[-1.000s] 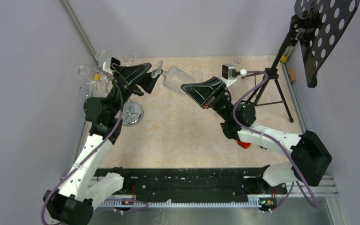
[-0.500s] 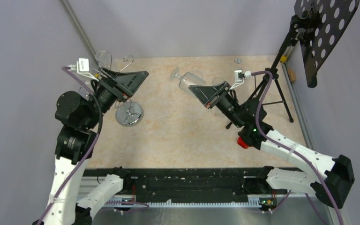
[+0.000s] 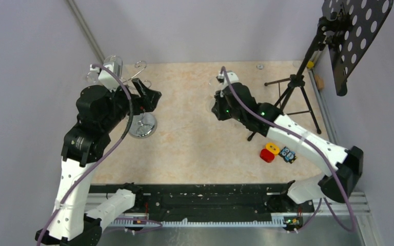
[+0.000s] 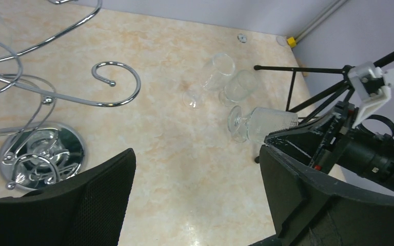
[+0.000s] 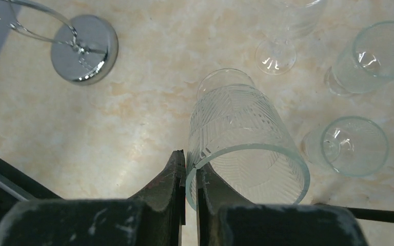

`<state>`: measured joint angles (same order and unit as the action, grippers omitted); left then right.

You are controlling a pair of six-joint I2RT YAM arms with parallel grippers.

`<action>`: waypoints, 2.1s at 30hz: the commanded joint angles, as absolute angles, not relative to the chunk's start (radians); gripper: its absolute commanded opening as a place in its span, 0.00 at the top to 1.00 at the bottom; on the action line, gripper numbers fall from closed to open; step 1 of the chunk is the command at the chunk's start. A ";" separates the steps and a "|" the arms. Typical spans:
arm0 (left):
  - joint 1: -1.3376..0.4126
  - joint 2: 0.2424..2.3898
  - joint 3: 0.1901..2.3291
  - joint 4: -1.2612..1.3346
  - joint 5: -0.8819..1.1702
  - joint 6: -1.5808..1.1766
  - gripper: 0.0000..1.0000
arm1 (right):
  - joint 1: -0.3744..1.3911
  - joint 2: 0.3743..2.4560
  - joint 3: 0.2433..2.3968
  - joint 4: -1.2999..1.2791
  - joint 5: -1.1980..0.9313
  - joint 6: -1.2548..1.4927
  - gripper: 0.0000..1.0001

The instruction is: Take the wine glass off the wine glass rack

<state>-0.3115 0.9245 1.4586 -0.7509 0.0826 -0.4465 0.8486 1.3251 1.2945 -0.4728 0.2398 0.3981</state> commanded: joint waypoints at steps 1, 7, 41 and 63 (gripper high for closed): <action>-0.314 0.904 1.482 -0.741 0.012 -0.386 0.07 | 0.844 1.481 1.452 -0.589 0.233 0.275 1.00; -0.314 0.903 1.481 -0.736 -0.028 -0.374 0.07 | 0.814 1.689 1.573 -0.646 0.197 0.272 1.00; -0.313 1.012 1.570 -0.761 -0.089 -0.399 0.11 | 0.747 1.969 1.825 -0.812 0.264 0.225 0.62; 0.083 1.249 1.836 -0.734 0.208 -0.550 0.16 | 0.698 1.488 1.414 -0.423 0.063 0.403 0.66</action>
<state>-0.1089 1.2301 1.7996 -0.7845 -0.0067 -0.4664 0.7002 1.5616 1.4578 -0.5266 0.1291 0.3470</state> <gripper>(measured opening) 0.856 0.350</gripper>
